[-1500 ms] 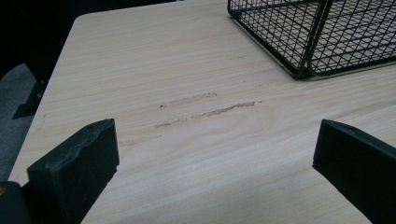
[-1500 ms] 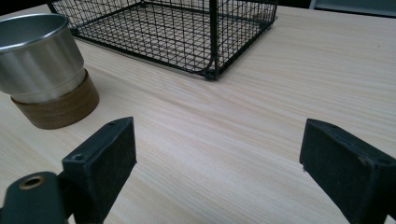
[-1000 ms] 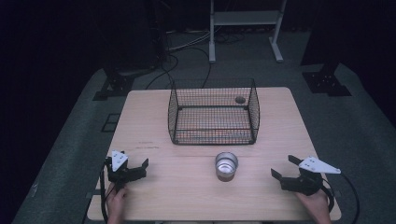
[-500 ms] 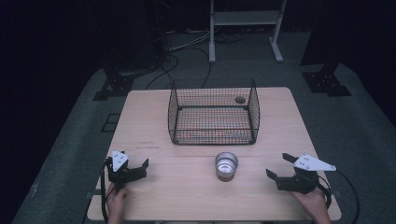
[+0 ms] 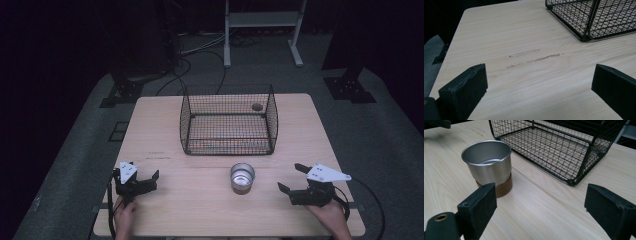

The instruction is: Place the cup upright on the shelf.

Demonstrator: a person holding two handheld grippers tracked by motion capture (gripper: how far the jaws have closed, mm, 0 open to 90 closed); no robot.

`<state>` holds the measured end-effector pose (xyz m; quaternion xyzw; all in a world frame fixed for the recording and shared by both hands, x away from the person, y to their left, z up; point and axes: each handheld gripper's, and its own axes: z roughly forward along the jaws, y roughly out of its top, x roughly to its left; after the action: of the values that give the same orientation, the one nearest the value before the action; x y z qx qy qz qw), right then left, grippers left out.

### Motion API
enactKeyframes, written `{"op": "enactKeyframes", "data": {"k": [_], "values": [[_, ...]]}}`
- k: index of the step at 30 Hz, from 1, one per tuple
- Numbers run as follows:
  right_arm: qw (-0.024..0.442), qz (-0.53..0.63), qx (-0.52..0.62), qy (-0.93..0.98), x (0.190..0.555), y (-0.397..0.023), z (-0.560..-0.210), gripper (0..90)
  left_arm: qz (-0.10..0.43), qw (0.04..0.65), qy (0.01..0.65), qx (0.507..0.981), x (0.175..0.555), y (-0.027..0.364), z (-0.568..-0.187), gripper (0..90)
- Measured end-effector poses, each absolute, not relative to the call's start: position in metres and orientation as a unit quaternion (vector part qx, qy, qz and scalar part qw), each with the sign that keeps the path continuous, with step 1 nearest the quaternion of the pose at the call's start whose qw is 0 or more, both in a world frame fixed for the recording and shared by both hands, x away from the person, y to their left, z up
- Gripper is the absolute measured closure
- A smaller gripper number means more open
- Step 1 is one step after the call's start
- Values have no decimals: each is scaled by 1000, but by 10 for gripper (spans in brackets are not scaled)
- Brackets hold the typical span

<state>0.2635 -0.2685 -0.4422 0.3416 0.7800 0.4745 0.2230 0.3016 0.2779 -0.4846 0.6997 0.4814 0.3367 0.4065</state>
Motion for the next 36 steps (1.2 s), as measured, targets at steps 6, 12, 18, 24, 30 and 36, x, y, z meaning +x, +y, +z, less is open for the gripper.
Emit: {"op": "enactKeyframes", "data": {"k": [6,12,18,24,30,36], "values": [[224,469,326,790,263,-260,-438,102,336,407,483,699,302,278,-485,0],[220,467,316,796,262,-252,-437,102,336,406,483,699,302,278,-485,0],[213,467,309,801,262,-246,-435,102,337,406,482,700,301,278,-485,0],[202,472,299,804,261,-239,-434,102,337,406,482,699,301,278,-485,0],[197,468,290,811,262,-231,-434,102,337,407,482,699,301,278,-485,0],[192,468,285,814,263,-227,-434,102,337,407,482,699,301,278,-485,0]]}}
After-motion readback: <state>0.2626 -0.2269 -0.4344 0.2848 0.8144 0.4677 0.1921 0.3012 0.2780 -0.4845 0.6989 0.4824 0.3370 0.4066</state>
